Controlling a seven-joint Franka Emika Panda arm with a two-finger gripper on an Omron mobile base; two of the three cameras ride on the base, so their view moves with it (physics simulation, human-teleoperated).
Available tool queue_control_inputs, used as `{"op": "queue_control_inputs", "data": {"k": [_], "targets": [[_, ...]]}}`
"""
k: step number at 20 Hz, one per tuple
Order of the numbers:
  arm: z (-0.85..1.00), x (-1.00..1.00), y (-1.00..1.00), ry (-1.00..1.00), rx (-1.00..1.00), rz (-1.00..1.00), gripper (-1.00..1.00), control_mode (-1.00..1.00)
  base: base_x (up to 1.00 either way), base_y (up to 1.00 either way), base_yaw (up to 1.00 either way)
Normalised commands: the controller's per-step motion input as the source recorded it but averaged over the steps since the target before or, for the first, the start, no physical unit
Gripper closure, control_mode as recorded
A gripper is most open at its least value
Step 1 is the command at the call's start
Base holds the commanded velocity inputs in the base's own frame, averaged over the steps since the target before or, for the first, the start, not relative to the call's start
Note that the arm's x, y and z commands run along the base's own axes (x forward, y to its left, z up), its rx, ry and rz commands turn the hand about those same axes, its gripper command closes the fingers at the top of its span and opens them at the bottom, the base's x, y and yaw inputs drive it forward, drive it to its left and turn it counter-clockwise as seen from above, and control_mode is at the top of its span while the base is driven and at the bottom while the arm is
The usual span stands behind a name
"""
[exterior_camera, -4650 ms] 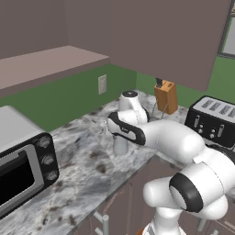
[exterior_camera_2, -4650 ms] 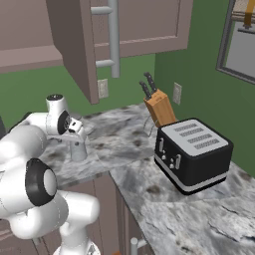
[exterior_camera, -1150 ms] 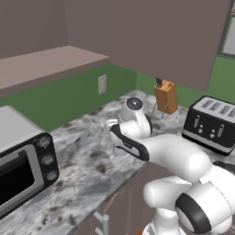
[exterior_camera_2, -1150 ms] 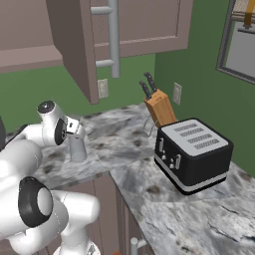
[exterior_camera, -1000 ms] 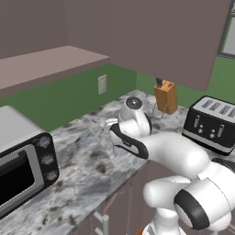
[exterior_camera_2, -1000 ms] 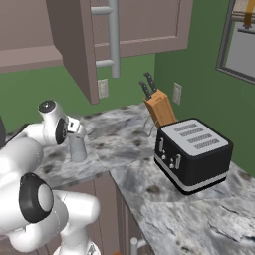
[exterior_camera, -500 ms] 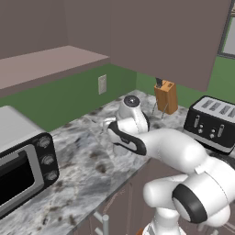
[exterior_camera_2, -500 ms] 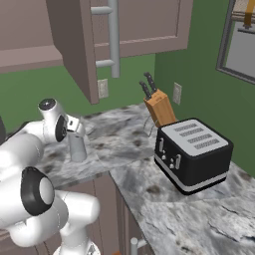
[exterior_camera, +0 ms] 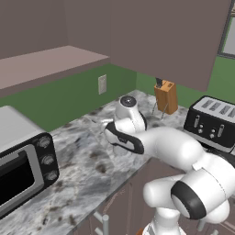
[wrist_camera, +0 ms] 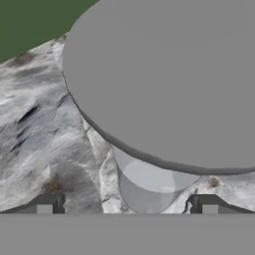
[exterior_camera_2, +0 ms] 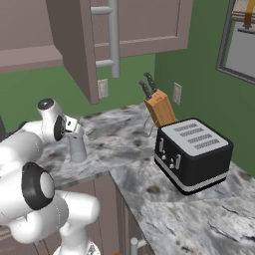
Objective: There is a tray on the dining counter. Grab the cup, mug, and pitcher and place them on the tray. The pitcher may be placed next to the tray if it cannot fit the tray.
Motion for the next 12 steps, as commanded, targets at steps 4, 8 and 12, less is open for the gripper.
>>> {"op": "queue_control_inputs", "data": {"k": [4,8,12], "targets": [[-0.02,0.0,0.04,0.03,0.0,0.0,-1.0,-1.0,0.0,0.0,0.0],[0.0,0.0,0.04,0.01,0.0,0.0,-1.0,-1.0,0.0,0.0,0.0],[0.0,0.0,0.03,0.0,0.0,0.0,-1.0,-1.0,0.0,0.0,0.0]]}}
